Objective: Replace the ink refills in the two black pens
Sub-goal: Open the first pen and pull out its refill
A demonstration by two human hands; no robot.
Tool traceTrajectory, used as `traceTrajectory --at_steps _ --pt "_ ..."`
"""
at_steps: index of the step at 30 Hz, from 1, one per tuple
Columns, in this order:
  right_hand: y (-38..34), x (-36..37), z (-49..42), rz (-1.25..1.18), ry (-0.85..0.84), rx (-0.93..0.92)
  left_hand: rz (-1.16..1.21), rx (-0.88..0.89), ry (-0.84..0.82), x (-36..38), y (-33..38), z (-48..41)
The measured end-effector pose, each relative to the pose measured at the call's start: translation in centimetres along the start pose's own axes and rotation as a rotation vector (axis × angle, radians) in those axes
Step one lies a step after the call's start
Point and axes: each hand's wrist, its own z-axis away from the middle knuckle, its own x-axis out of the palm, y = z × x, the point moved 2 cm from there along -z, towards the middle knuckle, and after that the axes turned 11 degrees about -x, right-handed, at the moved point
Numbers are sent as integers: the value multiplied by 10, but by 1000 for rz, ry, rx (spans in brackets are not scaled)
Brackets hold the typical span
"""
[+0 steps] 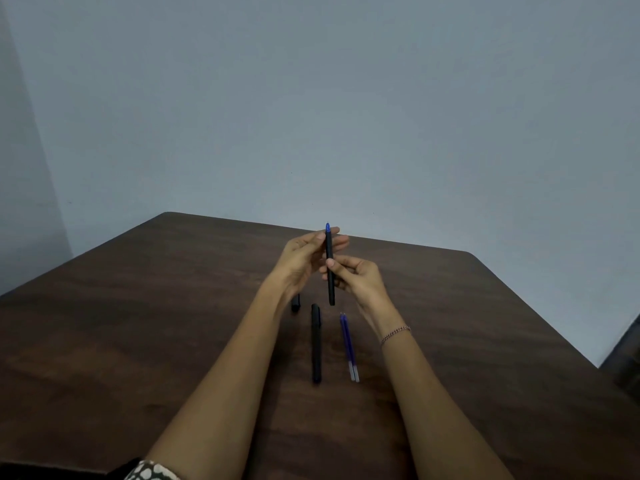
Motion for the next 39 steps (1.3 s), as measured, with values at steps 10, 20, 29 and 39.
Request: traceTrajectory --at_steps 10,20,29,39 --pt "-5 -3 -3 90 20 -31 -62 117 181 6 5 3" --pt "-8 -12 -2 77 -104 76 -9 171 289 9 7 6" --pt "-7 -13 1 -53 -83 109 -32 73 64 9 1 -1" --pt "-4 -9 1 70 -49 74 -56 154 210 10 4 1"
